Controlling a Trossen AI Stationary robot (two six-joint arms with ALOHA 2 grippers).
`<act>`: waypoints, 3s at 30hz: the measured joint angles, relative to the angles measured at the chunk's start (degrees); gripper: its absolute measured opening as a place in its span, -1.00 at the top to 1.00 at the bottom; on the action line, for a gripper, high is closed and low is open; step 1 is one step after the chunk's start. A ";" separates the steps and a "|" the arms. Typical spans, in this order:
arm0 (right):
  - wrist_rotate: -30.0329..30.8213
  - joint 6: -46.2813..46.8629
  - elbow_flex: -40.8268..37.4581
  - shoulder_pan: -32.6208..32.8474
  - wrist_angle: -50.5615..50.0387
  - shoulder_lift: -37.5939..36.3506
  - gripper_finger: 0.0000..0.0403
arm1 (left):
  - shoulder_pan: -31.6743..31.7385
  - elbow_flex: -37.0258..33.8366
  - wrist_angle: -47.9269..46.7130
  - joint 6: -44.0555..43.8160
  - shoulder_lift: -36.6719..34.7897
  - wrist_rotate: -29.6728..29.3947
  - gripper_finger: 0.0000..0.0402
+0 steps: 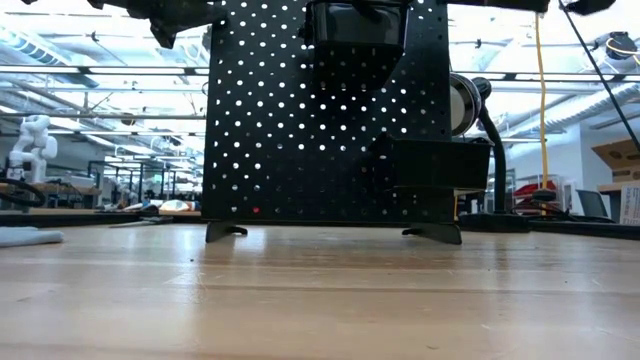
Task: Hang tools onto peg board
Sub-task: Remove the black pliers from the black container on the pegboard
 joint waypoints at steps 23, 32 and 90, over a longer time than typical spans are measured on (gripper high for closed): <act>11.38 -11.78 4.13 1.12 3.48 7.73 0.15 | 0.00 0.00 -0.43 0.00 0.00 -0.01 0.13; 10.32 -13.48 4.13 1.18 4.10 7.94 0.15 | 0.00 0.00 -0.41 -0.07 0.00 -0.01 0.13; 3.25 -11.89 4.07 -3.17 6.04 7.94 0.87 | 0.00 0.04 -0.43 -1.07 0.00 -0.40 0.13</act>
